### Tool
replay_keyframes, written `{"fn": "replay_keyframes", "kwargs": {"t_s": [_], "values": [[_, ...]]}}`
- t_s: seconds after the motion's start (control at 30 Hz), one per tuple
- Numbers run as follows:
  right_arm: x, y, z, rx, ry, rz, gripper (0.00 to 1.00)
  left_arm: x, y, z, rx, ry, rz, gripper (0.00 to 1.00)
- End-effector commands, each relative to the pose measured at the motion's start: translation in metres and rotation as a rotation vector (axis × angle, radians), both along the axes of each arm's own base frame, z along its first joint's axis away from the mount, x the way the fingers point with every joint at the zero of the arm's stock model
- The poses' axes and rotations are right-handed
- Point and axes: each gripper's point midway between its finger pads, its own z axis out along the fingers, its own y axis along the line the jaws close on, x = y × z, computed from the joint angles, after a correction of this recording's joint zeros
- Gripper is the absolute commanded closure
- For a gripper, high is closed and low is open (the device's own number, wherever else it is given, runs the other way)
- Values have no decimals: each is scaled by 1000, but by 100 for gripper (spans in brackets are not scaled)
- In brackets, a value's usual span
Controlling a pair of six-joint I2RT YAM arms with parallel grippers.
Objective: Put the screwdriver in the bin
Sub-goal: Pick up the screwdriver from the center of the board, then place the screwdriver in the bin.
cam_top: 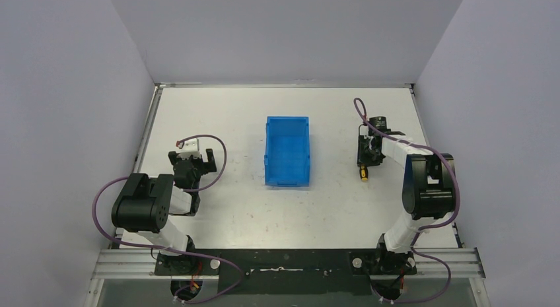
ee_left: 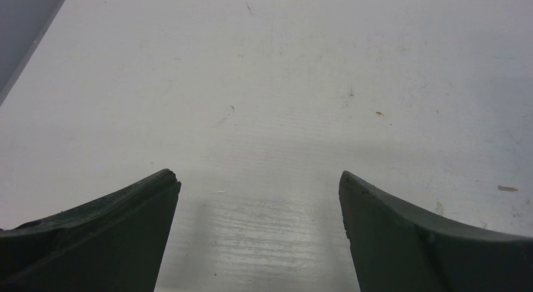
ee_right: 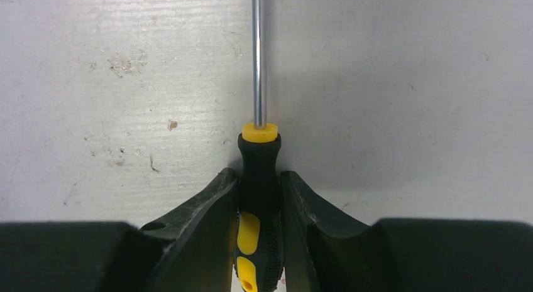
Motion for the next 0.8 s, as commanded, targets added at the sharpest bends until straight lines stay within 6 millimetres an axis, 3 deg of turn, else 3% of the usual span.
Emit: {"fn": "replay_keyframes", "kwargs": {"t_s": [0.0,0.27,0.77], "values": [[19,-5,38,-19,-93,-25,79,10,-2,20,1,-75,-6,3],[40,-9,94,-43,-183,-25,81,10,-2,20,2,-75,-6,3],[71,-14,247,-66,-423,-26,83,10,-2,20,2,-75,-6,3]]}}
